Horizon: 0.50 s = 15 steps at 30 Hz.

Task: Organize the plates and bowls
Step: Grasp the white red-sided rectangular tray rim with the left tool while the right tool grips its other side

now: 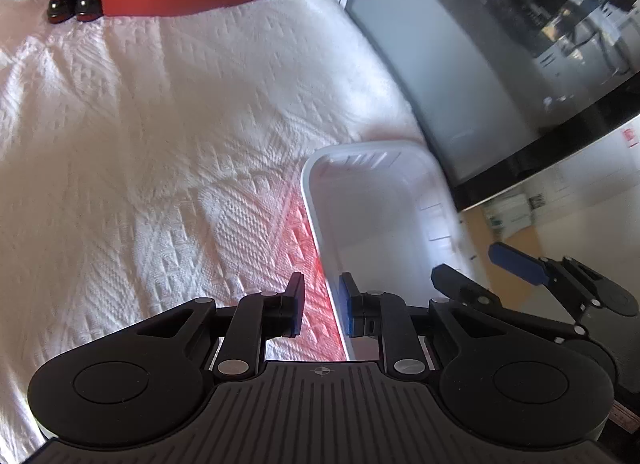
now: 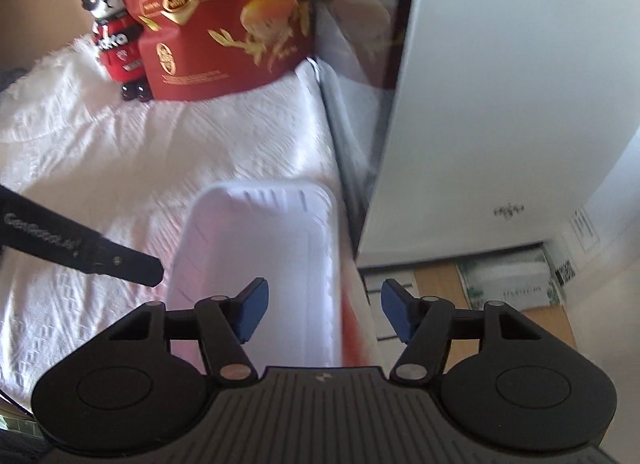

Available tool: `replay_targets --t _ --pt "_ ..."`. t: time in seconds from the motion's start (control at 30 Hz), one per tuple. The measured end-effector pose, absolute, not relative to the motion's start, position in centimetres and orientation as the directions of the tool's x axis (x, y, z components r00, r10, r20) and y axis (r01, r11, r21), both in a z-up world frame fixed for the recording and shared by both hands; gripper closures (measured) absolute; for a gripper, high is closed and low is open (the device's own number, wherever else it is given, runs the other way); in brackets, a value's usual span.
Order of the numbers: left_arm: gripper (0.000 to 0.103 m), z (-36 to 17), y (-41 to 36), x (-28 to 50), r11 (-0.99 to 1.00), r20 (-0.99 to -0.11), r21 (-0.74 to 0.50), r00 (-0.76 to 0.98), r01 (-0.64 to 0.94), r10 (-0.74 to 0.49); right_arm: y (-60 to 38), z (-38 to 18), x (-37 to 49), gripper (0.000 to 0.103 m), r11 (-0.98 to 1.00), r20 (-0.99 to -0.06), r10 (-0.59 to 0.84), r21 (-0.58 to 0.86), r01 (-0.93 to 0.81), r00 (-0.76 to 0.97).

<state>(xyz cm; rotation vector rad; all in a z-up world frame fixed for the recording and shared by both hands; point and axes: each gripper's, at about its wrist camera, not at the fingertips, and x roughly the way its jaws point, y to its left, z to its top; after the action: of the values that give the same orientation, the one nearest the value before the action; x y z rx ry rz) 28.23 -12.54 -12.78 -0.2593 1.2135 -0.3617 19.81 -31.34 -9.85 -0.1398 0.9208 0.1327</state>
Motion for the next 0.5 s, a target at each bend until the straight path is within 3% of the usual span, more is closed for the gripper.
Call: replay_targets --t 0.17,0.23,0.3,0.5 --pt "0.083 -14.0 -13.3 28.8 0.910 -0.867 -0.389 0.276 0.142 -0.414 -32.4 -11.5 20.3 0.041 0.991 -0.825 0.061 -0.016 -0.132 0.562" --pt "0.083 -14.5 -13.5 28.9 0.897 -0.861 -0.419 0.250 0.143 -0.442 -32.5 -12.0 20.4 0.063 0.993 -0.838 0.073 0.009 -0.119 0.541" --pt "0.082 -14.7 -13.0 28.7 0.891 -0.858 -0.434 0.243 0.132 -0.453 -32.3 -12.3 20.4 0.070 0.991 -0.848 0.107 0.049 -0.125 0.518" --pt "0.083 -14.2 -8.3 27.4 0.898 -0.854 -0.438 0.291 0.048 -0.432 -29.7 -11.7 20.2 0.071 0.977 -0.841 0.154 0.052 -0.207 0.518"
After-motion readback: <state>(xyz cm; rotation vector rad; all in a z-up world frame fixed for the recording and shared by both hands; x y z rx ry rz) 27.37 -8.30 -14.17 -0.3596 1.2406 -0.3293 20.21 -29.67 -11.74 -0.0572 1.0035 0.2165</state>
